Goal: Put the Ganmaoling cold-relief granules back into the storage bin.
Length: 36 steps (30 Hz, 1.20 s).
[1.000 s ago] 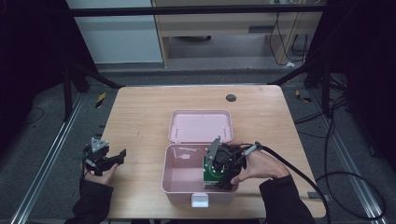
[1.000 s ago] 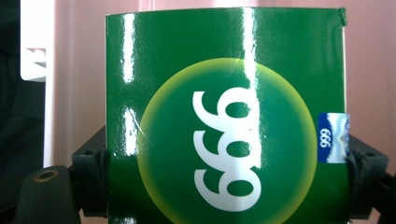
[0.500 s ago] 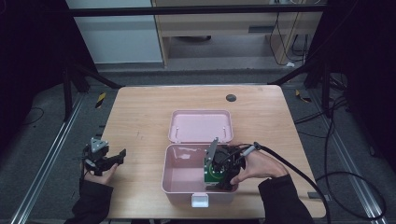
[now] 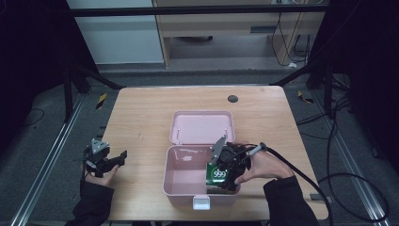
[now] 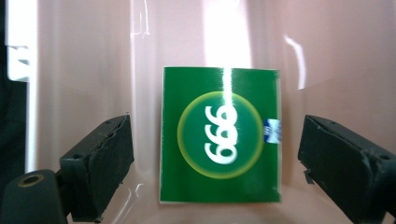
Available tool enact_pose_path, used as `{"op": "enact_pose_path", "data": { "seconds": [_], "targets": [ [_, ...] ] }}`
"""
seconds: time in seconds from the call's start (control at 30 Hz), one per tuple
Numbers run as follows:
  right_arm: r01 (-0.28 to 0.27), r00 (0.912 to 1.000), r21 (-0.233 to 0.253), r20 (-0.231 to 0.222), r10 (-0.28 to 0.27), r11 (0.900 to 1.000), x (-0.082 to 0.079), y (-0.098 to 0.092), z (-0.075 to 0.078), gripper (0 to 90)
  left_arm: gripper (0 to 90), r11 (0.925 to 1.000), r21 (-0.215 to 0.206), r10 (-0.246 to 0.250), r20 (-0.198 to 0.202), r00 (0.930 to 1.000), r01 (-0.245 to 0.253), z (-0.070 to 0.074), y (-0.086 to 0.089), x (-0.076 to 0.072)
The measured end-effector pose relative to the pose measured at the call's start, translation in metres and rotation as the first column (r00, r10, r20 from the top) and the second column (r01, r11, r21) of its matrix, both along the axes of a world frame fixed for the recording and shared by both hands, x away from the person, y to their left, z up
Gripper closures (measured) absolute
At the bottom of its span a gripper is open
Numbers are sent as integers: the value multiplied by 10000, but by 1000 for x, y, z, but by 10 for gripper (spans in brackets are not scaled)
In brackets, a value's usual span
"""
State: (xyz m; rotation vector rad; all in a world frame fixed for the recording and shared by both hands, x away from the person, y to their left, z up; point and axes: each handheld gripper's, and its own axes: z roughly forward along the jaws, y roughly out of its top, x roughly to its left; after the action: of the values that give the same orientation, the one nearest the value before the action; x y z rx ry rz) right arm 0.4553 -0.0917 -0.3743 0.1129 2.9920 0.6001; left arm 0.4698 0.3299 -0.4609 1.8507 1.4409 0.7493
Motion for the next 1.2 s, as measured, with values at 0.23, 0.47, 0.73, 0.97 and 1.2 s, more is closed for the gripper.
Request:
{"op": "enact_pose_path", "data": {
  "seconds": [0.23, 0.47, 0.73, 0.97, 1.2],
  "targets": [
    [608, 9958, 1131, 617, -681, 9917, -2, -15, 26, 109, 277, 10000, -6, -5, 4, 10000, 5, 0, 0, 0],
    [1172, 9803, 2361, 1278, -1504, 9646, -6, -37, 49, 104, 278, 10000, -7, -21, 3, 10000, 21, 0, 0, -1],
    [1935, 9514, 3399, 1640, -2606, 9203, -13, -66, 59, 94, 284, 10000, -8, -54, 1, 10000, 54, 0, -1, -1],
    [3061, 8990, 4144, 1704, -4034, 8571, -10, -91, 50, 83, 288, 10000, 4, -57, -16, 10000, 57, 0, -1, -1],
    [4268, 8118, 5047, 1519, -5638, 7505, -8, -117, 32, 79, 297, 10000, 3, -79, -35, 10000, 79, 0, -1, -1]
  ]
}}
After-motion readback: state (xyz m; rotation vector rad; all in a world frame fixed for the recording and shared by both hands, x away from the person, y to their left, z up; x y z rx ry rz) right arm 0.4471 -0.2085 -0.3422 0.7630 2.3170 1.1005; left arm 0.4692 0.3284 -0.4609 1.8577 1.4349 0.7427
